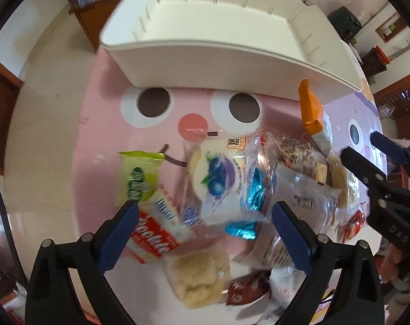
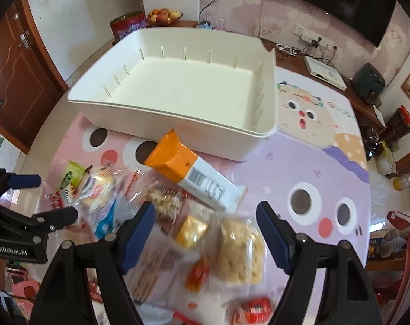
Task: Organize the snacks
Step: 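Grasp the blueberry cake pack with the left gripper while the right grasps the orange bar, then carry both snacks over the white tray and open both grippers to drop them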
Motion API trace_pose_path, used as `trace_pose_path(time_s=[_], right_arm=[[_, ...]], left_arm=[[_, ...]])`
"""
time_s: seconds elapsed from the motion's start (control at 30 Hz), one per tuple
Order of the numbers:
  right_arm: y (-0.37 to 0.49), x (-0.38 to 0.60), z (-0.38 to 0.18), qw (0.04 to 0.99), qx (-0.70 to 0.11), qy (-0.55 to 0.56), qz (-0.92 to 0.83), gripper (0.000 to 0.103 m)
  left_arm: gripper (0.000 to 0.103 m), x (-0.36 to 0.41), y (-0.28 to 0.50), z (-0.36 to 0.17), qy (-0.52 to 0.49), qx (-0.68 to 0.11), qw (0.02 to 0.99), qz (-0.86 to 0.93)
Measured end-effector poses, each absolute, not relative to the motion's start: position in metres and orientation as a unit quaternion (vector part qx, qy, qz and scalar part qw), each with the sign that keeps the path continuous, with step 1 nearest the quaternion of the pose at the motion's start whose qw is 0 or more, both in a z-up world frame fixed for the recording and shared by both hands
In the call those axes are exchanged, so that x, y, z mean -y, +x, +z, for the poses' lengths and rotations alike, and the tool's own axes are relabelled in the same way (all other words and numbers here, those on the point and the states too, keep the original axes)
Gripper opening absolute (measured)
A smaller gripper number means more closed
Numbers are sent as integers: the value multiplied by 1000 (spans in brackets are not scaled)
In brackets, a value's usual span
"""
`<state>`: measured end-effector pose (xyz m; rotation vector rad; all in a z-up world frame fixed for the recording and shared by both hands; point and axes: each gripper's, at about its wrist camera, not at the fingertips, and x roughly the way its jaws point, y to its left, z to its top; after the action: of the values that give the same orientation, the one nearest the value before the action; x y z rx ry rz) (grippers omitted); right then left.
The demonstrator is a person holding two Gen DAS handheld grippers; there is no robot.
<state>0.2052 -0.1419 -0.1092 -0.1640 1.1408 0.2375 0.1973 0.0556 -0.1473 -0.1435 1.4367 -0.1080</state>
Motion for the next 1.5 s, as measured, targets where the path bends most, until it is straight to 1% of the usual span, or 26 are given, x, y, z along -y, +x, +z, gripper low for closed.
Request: trace_pose_path(time_s=[0.1, 0.3, 0.4, 0.5, 0.53, 0.6, 0.63, 0.73, 0.83, 0.97, 1.13, 1.37, 1.5], right_arm=[[221, 135, -125, 829, -539, -89, 121, 77], [243, 119, -151, 819, -542, -126, 137, 77], [250, 111, -160, 813, -546, -141, 147, 77], [257, 107, -167, 808, -549, -146, 154, 76], [258, 106, -168, 808, -550, -147, 154, 66], [259, 104, -170, 806, -550, -150, 158, 64], [258, 103, -169, 807, -546, -155, 160, 61], [248, 99, -164, 814, -528, -181, 159, 52], [243, 103, -154, 822, -519, -173, 155, 47], [238, 113, -136, 833, -511, -148, 148, 42], [230, 128, -115, 842, -508, -117, 138, 41], [219, 144, -65, 854, -493, -57, 155, 40], [219, 149, -32, 860, -481, -19, 168, 41]], left_arm=[[97, -53, 208, -163, -75, -666, 740, -49], [90, -56, 223, -188, -95, -682, 724, -43], [83, -58, 228, -196, -107, -689, 715, -47], [71, -61, 232, -206, -117, -695, 708, -52], [67, -64, 233, -209, -126, -696, 705, -56], [64, -68, 235, -213, -139, -695, 703, -57], [59, -70, 234, -214, -141, -694, 704, -58], [48, -71, 235, -215, -138, -689, 709, -58], [45, -73, 239, -219, -133, -684, 715, -54], [44, -74, 238, -216, -130, -674, 725, -50], [43, -76, 228, -200, -128, -650, 747, -50], [43, -75, 215, -141, -108, -606, 786, -57], [43, -75, 222, -101, -87, -581, 807, -63]])
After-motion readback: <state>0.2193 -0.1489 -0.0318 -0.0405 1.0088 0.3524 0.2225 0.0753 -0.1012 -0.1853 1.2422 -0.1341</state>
